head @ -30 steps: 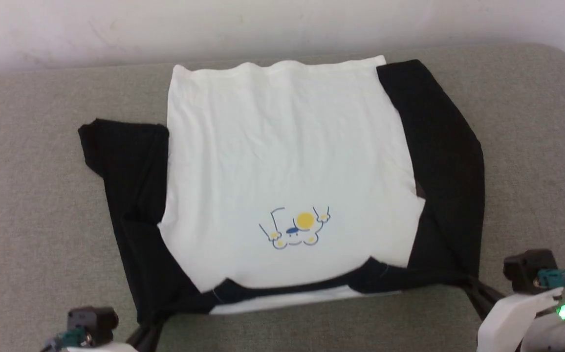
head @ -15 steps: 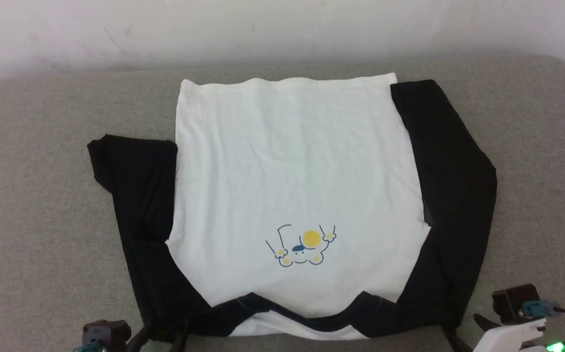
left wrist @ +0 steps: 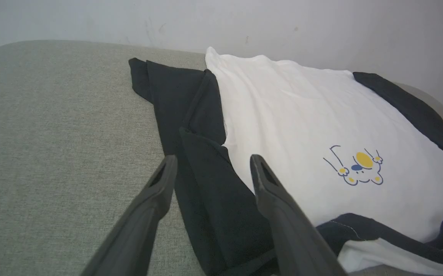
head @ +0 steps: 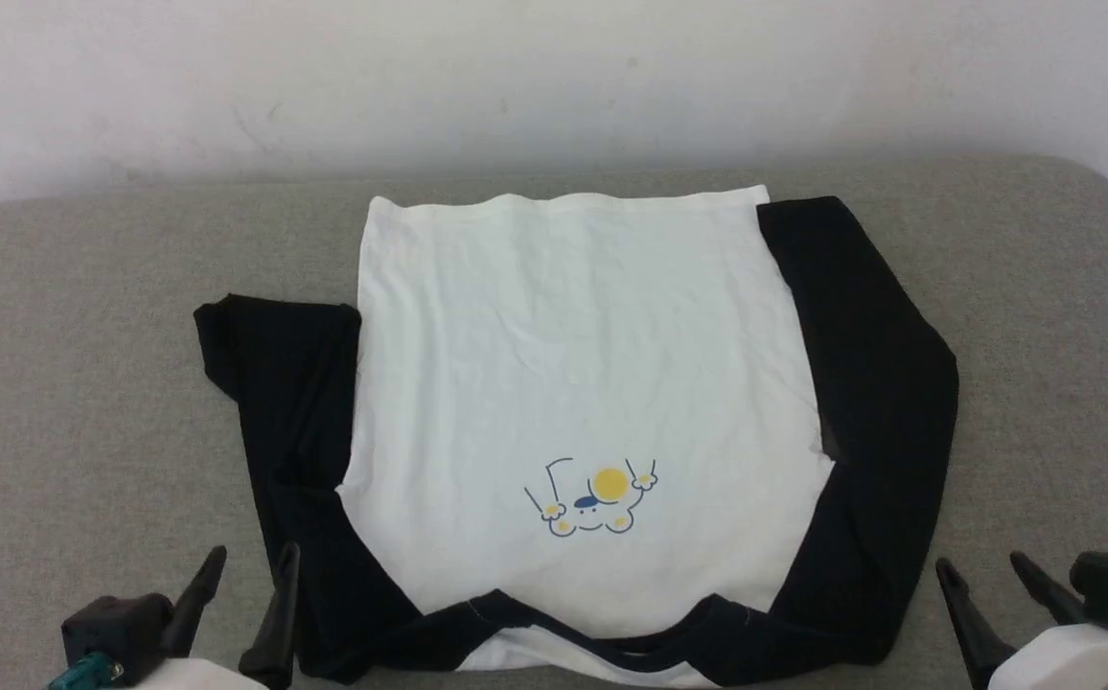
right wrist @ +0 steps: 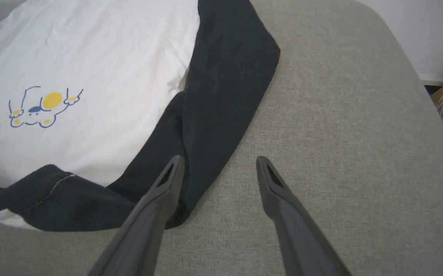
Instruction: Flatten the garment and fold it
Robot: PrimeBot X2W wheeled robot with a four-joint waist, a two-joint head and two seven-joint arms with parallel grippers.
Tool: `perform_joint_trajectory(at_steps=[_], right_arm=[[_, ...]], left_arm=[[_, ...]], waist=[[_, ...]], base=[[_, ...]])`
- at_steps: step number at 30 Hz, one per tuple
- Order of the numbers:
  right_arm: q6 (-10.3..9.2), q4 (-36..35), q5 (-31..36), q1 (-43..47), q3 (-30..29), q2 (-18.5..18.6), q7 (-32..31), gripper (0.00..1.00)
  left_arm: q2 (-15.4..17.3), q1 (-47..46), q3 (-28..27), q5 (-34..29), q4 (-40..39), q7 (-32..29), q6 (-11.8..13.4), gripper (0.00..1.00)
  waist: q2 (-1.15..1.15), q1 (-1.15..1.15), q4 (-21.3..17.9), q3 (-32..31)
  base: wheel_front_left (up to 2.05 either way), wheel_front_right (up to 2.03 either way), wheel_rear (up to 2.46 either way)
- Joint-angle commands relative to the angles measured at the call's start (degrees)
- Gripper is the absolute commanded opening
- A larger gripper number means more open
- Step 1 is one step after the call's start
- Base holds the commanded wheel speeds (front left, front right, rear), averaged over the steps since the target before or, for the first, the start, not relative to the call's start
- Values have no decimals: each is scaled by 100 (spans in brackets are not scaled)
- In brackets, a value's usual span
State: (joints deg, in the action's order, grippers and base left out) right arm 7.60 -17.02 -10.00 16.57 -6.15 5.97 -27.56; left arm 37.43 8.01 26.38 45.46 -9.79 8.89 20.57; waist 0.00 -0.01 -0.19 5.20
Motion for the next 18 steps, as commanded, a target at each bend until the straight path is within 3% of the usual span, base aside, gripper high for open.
perform_joint_trajectory(at_steps=[1,9,18], right_arm=[[-11,-4,71,-160,-53,-93,328,100],[-11,513,231,-755,165,-263,1881,100],[-11,918,246,-1453,572,-290,2624,100]], left_arm=[[-30,-142,-66,-63,53,86,63,100],[71,-1251,-192,-263,775,-109,-22,100],[580,-2949,-144,-329,1981,-1219,-558,100]], waist=[[0,1,-19,3],[0,1,-142,333],[0,1,-497,1070]], base=[[0,0,0],[0,0,0],[0,0,0]])
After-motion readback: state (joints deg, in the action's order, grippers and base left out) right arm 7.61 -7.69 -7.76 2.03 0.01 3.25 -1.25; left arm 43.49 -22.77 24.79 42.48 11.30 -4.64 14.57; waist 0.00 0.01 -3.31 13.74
